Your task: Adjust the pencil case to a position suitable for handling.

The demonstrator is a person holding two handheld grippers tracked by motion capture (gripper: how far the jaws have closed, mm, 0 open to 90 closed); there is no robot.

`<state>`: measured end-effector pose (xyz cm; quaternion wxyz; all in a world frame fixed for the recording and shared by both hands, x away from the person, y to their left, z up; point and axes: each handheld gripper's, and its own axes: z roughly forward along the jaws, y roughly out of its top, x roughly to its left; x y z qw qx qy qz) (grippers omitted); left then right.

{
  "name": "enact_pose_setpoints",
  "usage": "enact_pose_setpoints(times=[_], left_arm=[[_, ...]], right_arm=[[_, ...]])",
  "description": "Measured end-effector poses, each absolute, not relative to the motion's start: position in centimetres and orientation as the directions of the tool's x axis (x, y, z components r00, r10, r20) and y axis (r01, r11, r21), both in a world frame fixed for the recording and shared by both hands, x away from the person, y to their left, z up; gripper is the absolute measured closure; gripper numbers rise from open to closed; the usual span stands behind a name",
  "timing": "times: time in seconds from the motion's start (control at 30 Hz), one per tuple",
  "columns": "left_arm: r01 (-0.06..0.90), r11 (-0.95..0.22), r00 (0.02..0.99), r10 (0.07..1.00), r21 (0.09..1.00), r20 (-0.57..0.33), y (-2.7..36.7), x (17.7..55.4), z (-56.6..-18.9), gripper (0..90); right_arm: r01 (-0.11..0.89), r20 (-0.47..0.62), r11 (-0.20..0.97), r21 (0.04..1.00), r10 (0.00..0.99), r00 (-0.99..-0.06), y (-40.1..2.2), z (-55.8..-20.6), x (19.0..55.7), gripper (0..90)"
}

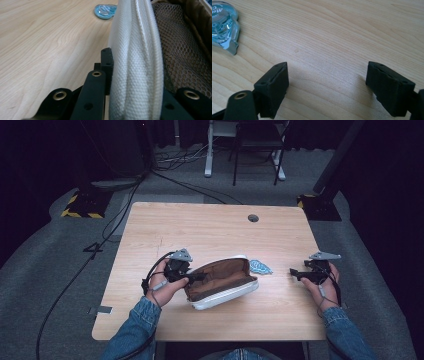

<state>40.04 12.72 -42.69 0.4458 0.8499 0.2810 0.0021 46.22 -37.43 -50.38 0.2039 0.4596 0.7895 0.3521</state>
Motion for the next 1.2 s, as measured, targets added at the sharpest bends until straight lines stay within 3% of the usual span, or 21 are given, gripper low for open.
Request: enact_pose_setpoints(times=[0.67,1.2], left_arm=[[0.463,-0.486,0.871,0.404,0.742,-0.279,10.3,40.2,-44.5,83.4],[0.485,-0.483,0.861,0.409,0.729,-0.301,10.1,40.8,-46.5,79.5]], right_arm=[[0.582,0.002,0.330,0.743,0.869,-0.494,-37.4,-50.4,46.2,18.8],[0.582,0.002,0.330,0.743,0.869,-0.495,-37.4,-50.4,46.2,18.8]])
